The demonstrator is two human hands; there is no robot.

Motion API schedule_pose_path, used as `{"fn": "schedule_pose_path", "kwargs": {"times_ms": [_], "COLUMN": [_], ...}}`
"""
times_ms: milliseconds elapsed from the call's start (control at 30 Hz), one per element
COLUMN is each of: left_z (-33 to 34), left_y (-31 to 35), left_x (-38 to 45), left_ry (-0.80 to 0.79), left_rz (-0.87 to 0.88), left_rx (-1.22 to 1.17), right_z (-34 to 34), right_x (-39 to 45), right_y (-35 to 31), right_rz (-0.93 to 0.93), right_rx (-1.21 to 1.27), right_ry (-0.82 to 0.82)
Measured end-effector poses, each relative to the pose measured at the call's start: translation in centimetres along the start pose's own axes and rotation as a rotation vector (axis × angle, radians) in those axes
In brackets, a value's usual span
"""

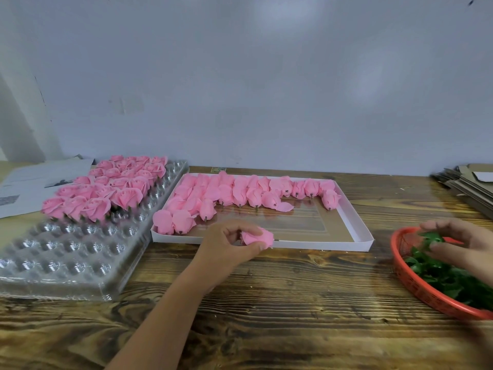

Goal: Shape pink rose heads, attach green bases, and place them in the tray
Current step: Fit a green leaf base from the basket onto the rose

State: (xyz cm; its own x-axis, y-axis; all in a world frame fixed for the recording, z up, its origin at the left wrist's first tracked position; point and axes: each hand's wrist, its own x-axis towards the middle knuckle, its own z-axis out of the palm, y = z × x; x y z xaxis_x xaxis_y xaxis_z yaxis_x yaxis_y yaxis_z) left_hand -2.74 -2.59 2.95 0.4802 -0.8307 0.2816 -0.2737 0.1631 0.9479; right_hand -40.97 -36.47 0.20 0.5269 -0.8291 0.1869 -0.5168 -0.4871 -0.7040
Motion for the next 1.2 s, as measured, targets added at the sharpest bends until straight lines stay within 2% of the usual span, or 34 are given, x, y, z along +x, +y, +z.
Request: {"fn": "schedule_pose_path", "kwargs": {"times_ms": [200, 400, 633, 767, 933, 1033, 1200], "left_z": [0.0, 0.0, 0.0, 0.0, 0.0, -0.1, -0.2], "left_y": [0.0, 0.0, -0.1, -0.2, -0.3, -0.4, -0.6], "left_x": [0.0, 0.0, 0.0, 0.0, 0.1, 0.1, 0.1], "left_ry": [0.0, -0.004, 0.0, 0.002, 0.0, 0.002, 0.002], "left_rz": [-0.008, 0.005, 0.007, 0.012, 0.019, 0.013, 0.019], "left_rx": [0.003, 0.024, 0.014, 0.016, 0.019, 0.02, 0.021], "right_z": [0.6, 0.9, 1.9, 1.1, -1.4, -2.2, -1.7], "right_x": [-0.5, -1.1, -2.2, -1.9, 0.7, 1.9, 1.1], "right_y": [-2.8, -6.3, -8.8, -7.3, -0.2, 3.5, 1.5], "right_rz": [0.061, -0.061, -0.151, -0.074, 0.072, 0.148, 0.141], "right_rx": [-0.12, -0.451, -0.548, -0.609, -0.73, -0.76, -0.85], "right_ry": [0.039, 0.078, 0.08, -0.038, 0.04, -0.043, -0.086]}}
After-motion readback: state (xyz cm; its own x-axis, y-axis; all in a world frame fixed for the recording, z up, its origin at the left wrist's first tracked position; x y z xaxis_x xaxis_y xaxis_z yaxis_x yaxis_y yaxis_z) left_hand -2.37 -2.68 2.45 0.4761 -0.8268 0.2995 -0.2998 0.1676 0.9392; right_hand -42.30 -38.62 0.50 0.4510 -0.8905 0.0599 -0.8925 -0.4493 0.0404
